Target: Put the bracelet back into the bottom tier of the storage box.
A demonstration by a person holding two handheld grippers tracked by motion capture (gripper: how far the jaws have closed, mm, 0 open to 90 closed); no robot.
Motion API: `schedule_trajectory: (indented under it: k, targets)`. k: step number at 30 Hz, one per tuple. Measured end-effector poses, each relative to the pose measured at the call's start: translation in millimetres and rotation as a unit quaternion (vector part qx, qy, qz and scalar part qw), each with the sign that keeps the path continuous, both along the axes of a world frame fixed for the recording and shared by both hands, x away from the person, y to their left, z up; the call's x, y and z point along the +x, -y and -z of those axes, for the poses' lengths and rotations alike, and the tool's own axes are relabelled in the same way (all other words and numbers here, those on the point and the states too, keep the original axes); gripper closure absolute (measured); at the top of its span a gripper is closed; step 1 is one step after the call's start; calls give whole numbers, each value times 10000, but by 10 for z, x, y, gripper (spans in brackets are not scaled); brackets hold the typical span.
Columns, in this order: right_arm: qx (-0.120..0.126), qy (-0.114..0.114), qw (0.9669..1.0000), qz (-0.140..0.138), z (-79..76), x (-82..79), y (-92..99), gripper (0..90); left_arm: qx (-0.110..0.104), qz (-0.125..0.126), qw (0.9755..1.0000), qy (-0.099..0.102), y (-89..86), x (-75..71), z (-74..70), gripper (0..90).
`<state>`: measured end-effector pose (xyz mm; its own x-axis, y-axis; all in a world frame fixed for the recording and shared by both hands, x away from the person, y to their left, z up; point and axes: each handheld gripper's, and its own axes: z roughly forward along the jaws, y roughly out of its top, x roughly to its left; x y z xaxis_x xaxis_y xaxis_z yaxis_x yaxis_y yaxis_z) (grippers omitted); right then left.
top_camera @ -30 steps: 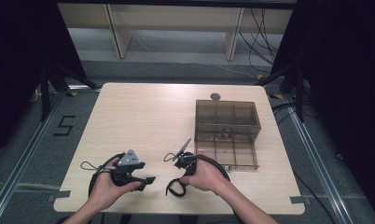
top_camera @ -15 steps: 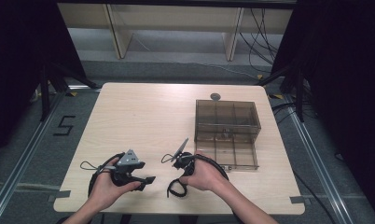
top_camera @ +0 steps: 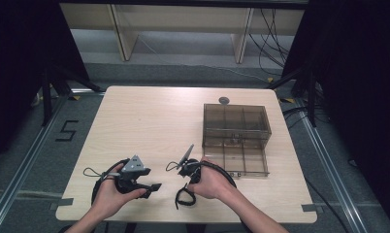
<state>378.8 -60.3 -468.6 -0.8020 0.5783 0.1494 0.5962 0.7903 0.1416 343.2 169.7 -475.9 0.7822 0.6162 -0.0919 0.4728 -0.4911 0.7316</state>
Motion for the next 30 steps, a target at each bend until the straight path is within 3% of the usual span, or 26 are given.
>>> schedule_trajectory:
  k: [1,4,7,8,14,16,19,21,22,24,27,28,30]
  targets:
    - [27,50,9999,-112,4,14,8,900,-15,-21,10000,-1,2,0,3,299]
    - [-18,-14,10000,-7,0,1,2,900,11,-23,10000,9,4,0,5,300]
    - [12,24,9999,-98,3,14,6,897,-1,-19,10000,9,6,0,3,299]
    - [-21,-76,9999,146,-8,-2,-9,874,-3,-20,10000,6,5,0,3,300]
    - [33,5,10000,10,6,24,23,819,24,-18,10000,23,1,4,-2,300]
    - [16,-89,9998,170,2,3,3,810,1,-43,10000,23,0,1,-3,300]
    - [2,-90,9998,166,-1,6,1,806,-86,-67,9999,0,8,-2,4,300]
    - [12,-33,10000,45,6,14,12,805,-85,-62,9999,0,9,-3,3,300]
    - [-8,-152,9996,221,-7,-6,-9,802,2,-42,10000,21,-1,3,-1,300]
    - [45,-35,10000,-41,6,17,3,797,-86,-69,9999,13,9,-4,3,300]
    - [6,-81,9999,100,10,0,-9,791,-104,-66,9999,12,10,-5,4,300]
    - [-40,-140,9998,111,18,-7,-14,784,16,-33,10000,24,-3,4,-3,300]
    - [-1,-59,10000,-32,33,2,2,784,22,-31,10000,18,-2,3,-1,300]
